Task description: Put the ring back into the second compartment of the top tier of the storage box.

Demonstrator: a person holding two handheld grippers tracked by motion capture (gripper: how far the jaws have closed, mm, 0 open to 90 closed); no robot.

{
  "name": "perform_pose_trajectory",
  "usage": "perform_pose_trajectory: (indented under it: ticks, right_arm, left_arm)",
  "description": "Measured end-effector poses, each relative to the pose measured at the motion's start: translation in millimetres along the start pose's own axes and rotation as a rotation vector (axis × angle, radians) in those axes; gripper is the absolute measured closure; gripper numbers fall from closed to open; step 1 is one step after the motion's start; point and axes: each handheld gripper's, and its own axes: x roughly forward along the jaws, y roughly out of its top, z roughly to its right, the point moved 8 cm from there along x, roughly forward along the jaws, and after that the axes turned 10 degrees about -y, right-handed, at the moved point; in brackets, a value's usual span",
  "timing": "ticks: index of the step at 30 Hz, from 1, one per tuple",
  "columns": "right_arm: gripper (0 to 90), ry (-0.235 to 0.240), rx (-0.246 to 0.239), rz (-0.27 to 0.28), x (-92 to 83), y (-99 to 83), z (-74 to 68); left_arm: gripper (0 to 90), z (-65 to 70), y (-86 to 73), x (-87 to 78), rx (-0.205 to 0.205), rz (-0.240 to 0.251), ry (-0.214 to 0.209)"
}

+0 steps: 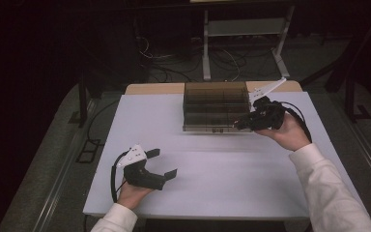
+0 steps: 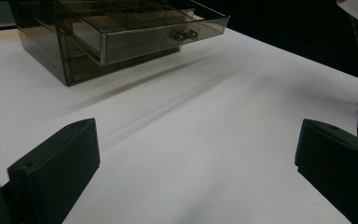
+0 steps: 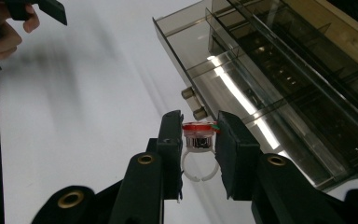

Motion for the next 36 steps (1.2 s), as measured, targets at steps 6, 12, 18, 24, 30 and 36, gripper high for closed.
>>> perform_pose_trajectory:
  ticks: [6, 12, 18, 24, 30, 36]
  right_arm:
    - [70.7, 0.004, 0.004, 0.000, 3.0, 8.2, 1.1]
    - [70.8, 0.004, 0.006, 0.001, 4.9, 13.7, 4.9]
    - [70.8, -0.001, 0.014, 0.003, 6.1, 17.8, 9.2]
    - [70.8, -0.001, 0.022, -0.005, 10.0, 20.4, 12.3]
    - [70.8, -0.002, 0.028, -0.001, 13.8, 25.8, 15.3]
    - [70.7, 0.001, 0.033, 0.007, 19.2, 30.7, 16.9]
  left_arm:
    - [0.0, -0.2, 0.2, -0.5, 0.000, 0.002, 0.000]
    - [0.0, -0.6, 0.4, -1.2, 0.002, 0.003, 0.002]
    - [0.0, -0.5, 0.5, -1.1, 0.002, 0.003, 0.001]
    - [0.0, -0.4, 0.6, -1.2, 0.002, 0.003, 0.001]
    - [0.0, -0.7, 0.8, -1.7, 0.002, 0.004, 0.001]
    - [0.0, -0.6, 0.9, -2.0, 0.004, 0.005, 0.001]
